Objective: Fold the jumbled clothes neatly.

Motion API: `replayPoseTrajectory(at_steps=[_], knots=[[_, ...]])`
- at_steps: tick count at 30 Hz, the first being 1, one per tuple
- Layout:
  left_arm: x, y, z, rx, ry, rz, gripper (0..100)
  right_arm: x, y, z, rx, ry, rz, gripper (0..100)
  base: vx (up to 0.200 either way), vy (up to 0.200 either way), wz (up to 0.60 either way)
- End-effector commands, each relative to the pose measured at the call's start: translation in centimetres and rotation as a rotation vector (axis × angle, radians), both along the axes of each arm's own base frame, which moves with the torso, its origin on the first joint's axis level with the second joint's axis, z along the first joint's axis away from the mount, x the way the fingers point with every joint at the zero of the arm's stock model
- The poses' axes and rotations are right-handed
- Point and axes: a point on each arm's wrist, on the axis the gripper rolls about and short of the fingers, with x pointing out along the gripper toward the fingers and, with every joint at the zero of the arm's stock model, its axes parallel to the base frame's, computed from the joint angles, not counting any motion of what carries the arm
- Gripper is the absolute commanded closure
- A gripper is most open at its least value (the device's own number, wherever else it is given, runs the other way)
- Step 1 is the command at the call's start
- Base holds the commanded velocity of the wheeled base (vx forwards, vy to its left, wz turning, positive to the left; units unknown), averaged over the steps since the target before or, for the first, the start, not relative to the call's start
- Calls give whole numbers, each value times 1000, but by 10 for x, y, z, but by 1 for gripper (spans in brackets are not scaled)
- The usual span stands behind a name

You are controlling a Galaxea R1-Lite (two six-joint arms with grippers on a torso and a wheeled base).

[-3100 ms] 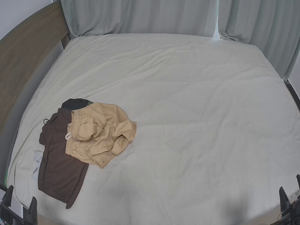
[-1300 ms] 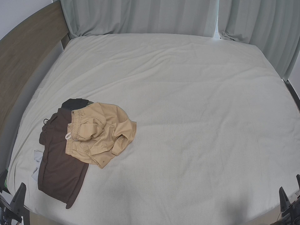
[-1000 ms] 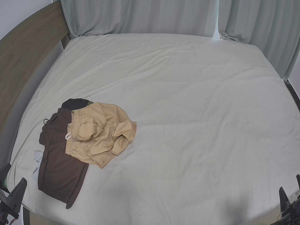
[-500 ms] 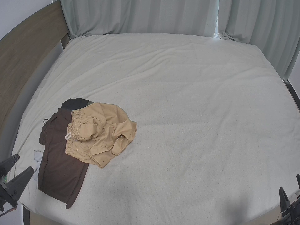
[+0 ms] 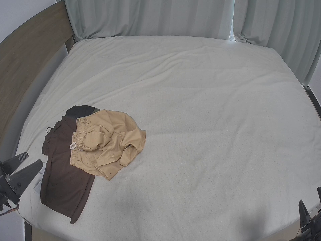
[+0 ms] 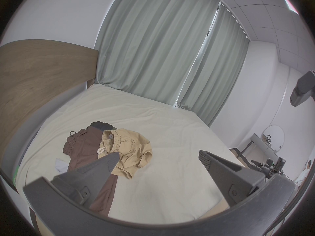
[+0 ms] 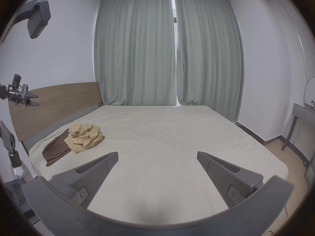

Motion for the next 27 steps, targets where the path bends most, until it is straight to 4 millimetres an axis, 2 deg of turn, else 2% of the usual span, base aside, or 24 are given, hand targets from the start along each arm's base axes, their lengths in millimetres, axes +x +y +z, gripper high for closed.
replayPoseTrajectory(at_steps=[1,9,19,27], knots=[[21,-1,-2,1,56,-10,0,0,0,-5,0,5,1,0,0,0,0],[40,-1,-3,-3,72,-16,0,0,0,-5,0,3,1,0,0,0,0],[77,10,-8,-28,97,-27,0,0,0,-5,0,5,1,0,0,0,0],[99,14,-9,-31,111,-33,0,0,0,-5,-2,4,1,0,0,0,0]])
